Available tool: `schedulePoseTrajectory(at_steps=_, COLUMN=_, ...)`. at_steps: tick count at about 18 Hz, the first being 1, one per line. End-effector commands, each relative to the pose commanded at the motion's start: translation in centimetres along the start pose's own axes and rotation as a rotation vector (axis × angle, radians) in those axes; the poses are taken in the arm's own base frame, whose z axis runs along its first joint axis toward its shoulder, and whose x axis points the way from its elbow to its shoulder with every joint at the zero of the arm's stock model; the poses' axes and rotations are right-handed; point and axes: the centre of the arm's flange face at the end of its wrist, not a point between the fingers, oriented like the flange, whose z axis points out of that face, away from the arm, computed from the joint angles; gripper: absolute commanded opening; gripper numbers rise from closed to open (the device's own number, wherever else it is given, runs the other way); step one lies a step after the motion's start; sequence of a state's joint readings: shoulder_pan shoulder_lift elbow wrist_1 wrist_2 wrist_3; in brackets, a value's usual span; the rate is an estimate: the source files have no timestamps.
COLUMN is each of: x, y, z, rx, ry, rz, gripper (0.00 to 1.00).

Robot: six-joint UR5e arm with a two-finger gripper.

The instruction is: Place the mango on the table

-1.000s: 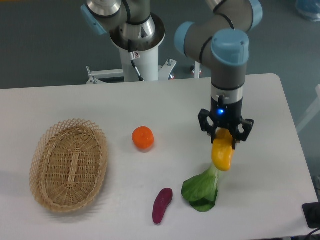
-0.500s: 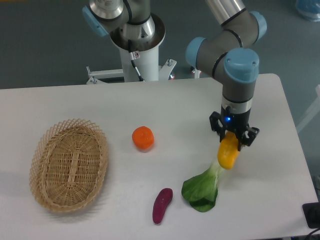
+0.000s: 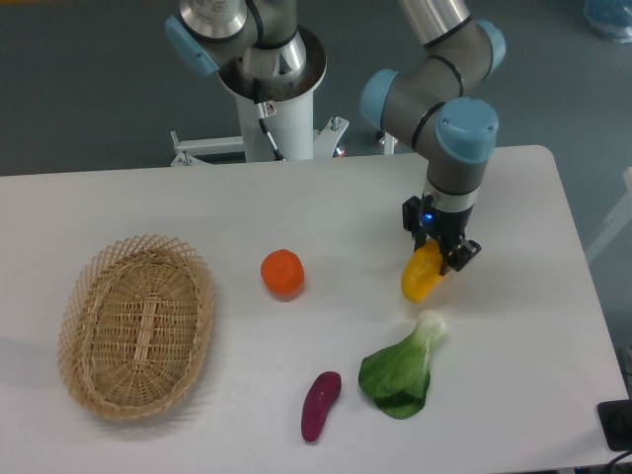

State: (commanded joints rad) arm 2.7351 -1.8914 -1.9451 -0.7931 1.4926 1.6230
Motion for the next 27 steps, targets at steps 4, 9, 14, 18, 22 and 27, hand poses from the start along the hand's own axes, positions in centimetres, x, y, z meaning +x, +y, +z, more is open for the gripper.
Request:
schedulePoseTrajectory(at_steps=4, x=0.6, y=0.0, z=0.5, rx=0.001, ry=0.014, rz=0.000, gripper=0.73)
schedulePoseTrajectory(at_steps=9, x=0.2, y=0.0, z=0.0, rx=0.002, ry=0.000, rz=-0.017, gripper=1.00)
schedulePoseTrajectory(at_steps=14, x=-2.2, y=-0.2, z=-3.6, rx=-0.003, ry=-0.081, rz=-0.012, gripper=1.00)
schedulePoseTrajectory(at_steps=18, x=-2.5, y=-0.1, z=-4.3, rx=0.000, ry=-0.095, rz=-0.012, gripper=1.00)
schedulePoseTrajectory(at_steps=22, x=-2.8, y=-0.1, z=-4.9, rx=0.004, ry=-0.109, rz=-0.015, gripper=1.00)
schedulePoseTrajectory(at_steps=27, x=-2.9, y=-0.2, z=-5.1, rx=0.004, ry=-0.114, rz=-0.014, gripper=1.00)
